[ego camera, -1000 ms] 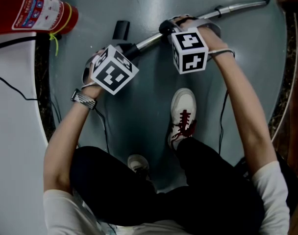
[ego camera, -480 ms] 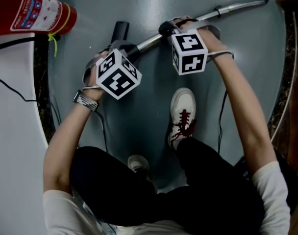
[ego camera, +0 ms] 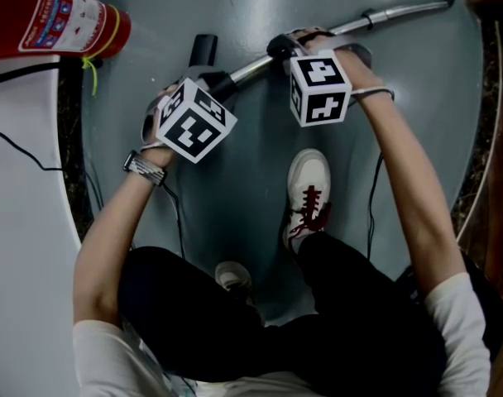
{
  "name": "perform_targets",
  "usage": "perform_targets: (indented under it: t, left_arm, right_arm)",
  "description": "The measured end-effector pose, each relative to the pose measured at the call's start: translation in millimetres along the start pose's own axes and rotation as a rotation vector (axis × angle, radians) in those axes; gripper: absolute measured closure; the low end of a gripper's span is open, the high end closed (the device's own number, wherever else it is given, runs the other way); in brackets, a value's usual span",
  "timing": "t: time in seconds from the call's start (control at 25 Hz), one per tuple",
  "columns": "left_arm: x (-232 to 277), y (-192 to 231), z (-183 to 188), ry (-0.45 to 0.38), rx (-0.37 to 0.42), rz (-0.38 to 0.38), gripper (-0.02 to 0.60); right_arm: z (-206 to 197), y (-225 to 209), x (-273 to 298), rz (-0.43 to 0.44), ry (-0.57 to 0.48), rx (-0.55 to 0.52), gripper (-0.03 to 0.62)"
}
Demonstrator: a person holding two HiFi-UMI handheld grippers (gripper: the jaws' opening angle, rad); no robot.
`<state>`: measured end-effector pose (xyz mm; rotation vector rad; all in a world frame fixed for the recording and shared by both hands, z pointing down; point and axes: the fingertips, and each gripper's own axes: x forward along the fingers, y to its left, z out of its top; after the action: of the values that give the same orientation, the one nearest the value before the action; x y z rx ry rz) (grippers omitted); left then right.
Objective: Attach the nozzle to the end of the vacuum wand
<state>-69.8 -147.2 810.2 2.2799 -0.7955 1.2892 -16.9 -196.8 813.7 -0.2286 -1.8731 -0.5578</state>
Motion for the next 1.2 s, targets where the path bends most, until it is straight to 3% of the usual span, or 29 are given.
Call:
perform_targets:
  t: [0.76, 1.2]
  left_arm:
    - [10.6, 1.6, 1.9, 0.01, 0.093, 0.035, 0.417]
    - [12.6, 18.6, 4.3, 0.009, 0.116, 0.084, 0.411]
  right_arm:
    - [0.2, -1.1, 6.3, 0.004, -0.021, 0.022, 0.435]
    - [-0.2, -15.8, 12.8, -0.07, -0.041, 0.046, 0.427]
